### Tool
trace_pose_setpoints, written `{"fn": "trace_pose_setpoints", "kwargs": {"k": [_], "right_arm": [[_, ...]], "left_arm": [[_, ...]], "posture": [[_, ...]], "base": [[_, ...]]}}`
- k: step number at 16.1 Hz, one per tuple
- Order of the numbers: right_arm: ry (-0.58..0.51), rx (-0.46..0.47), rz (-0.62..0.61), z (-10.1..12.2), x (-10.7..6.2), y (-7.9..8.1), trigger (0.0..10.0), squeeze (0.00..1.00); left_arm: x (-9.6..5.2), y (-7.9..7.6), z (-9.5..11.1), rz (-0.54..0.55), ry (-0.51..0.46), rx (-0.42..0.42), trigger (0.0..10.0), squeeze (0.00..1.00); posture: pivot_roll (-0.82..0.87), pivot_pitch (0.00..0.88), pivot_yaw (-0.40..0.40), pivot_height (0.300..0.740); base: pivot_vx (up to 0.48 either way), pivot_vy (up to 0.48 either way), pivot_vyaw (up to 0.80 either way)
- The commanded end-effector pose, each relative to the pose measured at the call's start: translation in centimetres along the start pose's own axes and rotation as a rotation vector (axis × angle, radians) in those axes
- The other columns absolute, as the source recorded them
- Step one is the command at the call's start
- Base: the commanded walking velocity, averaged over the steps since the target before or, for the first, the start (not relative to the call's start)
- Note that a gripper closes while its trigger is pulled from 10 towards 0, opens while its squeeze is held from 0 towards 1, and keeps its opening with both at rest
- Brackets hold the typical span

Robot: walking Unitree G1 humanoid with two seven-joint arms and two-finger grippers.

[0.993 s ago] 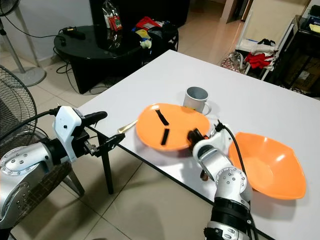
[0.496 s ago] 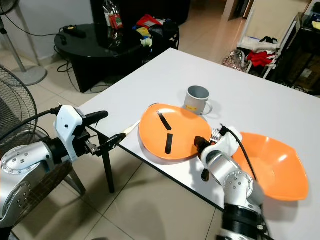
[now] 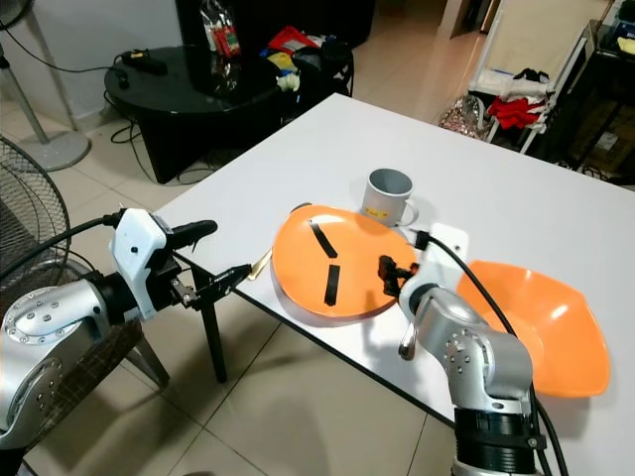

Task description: Setting the table

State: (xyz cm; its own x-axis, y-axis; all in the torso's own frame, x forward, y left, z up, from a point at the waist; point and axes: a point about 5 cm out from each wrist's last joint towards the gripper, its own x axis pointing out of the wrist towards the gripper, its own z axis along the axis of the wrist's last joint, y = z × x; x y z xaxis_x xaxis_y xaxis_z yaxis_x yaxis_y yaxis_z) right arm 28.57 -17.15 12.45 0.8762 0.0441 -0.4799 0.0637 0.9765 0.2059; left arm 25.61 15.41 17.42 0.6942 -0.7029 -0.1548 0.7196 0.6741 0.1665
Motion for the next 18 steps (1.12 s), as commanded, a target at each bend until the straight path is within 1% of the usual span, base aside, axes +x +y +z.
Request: {"fn": "trace_pose_setpoints", "kwargs": {"k": [1, 2, 4, 5, 6, 7, 8, 10, 11, 12, 13, 18], "right_arm": [[-0.07, -0.094, 0.012, 1.6, -0.8, 0.5, 10.0, 1.0], [-0.066, -0.153, -0.02, 1.8, -1.3, 0.2, 10.0, 1.0], [-0.038, -0.32, -0.139, 1.7, -2.8, -1.2, 10.0, 1.0], [-0.035, -0.337, -0.151, 1.6, -3.0, -1.3, 10.0, 1.0], [-0.011, -0.397, -0.18, 1.3, -3.4, -1.9, 10.0, 1.0], [0.022, -0.482, -0.207, 1.0, -3.7, -2.4, 10.0, 1.0], [0.061, -0.505, -0.227, 0.5, -3.9, -3.0, 10.0, 0.0], [0.109, -0.517, -0.253, -0.3, -4.1, -3.8, 10.0, 0.0], [0.123, -0.511, -0.264, -0.7, -4.1, -4.1, 6.2, 0.0], [0.127, -0.509, -0.266, -0.8, -4.1, -4.2, 1.1, 0.0], [0.134, -0.5, -0.262, -1.0, -4.0, -4.2, 0.0, 0.0], [0.159, -0.48, -0.253, -1.7, -3.6, -4.2, 0.0, 0.0]], "left_arm": [[0.3, 0.2, 0.4, -0.011, -0.006, 0.024, 10.0, 0.0], [0.3, 0.2, 0.5, -0.011, -0.008, 0.027, 10.0, 0.0], [0.4, -0.1, 0.8, -0.025, -0.02, 0.028, 10.0, 0.0], [0.5, -0.1, 0.8, -0.028, -0.022, 0.027, 10.0, 0.0], [0.6, -0.3, 0.9, -0.035, -0.028, 0.024, 10.0, 0.0], [0.7, -0.4, 1.0, -0.04, -0.032, 0.022, 10.0, 0.0], [0.9, -0.5, 0.9, -0.045, -0.033, 0.021, 10.0, 0.0], [0.9, -0.6, 1.0, -0.051, -0.035, 0.021, 10.0, 0.0], [1.0, -0.7, 1.0, -0.061, -0.036, 0.023, 10.0, 0.0], [1.0, -0.8, 1.0, -0.066, -0.036, 0.024, 10.0, 0.0], [1.1, -0.8, 1.1, -0.068, -0.039, 0.025, 10.0, 0.0], [1.1, -0.8, 1.1, -0.074, -0.041, 0.027, 10.0, 0.0]], "posture": [[0.09, 0.0, -0.034, 0.74], [0.09, 0.0, -0.037, 0.74], [0.09, 0.0, -0.039, 0.74], [0.08, 0.0, -0.038, 0.74], [0.08, 0.0, -0.037, 0.74], [0.07, 0.0, -0.036, 0.74], [0.07, 0.0, -0.035, 0.74], [0.06, 0.0, -0.032, 0.74], [0.06, 0.0, -0.032, 0.74], [0.06, 0.0, -0.032, 0.74], [0.06, 0.0, -0.031, 0.74], [0.06, 0.0, -0.033, 0.74]], "base": [[0.0, 0.0, 0.0], [0.0, 0.0, 0.0], [0.0, 0.0, 0.0], [0.0, 0.0, 0.0], [0.0, 0.0, 0.0], [0.0, 0.0, 0.0], [0.0, 0.0, 0.0], [0.0, 0.0, 0.0], [0.0, 0.0, 0.0], [0.0, 0.0, 0.0], [0.0, 0.0, 0.0], [0.0, 0.0, 0.0]]}}
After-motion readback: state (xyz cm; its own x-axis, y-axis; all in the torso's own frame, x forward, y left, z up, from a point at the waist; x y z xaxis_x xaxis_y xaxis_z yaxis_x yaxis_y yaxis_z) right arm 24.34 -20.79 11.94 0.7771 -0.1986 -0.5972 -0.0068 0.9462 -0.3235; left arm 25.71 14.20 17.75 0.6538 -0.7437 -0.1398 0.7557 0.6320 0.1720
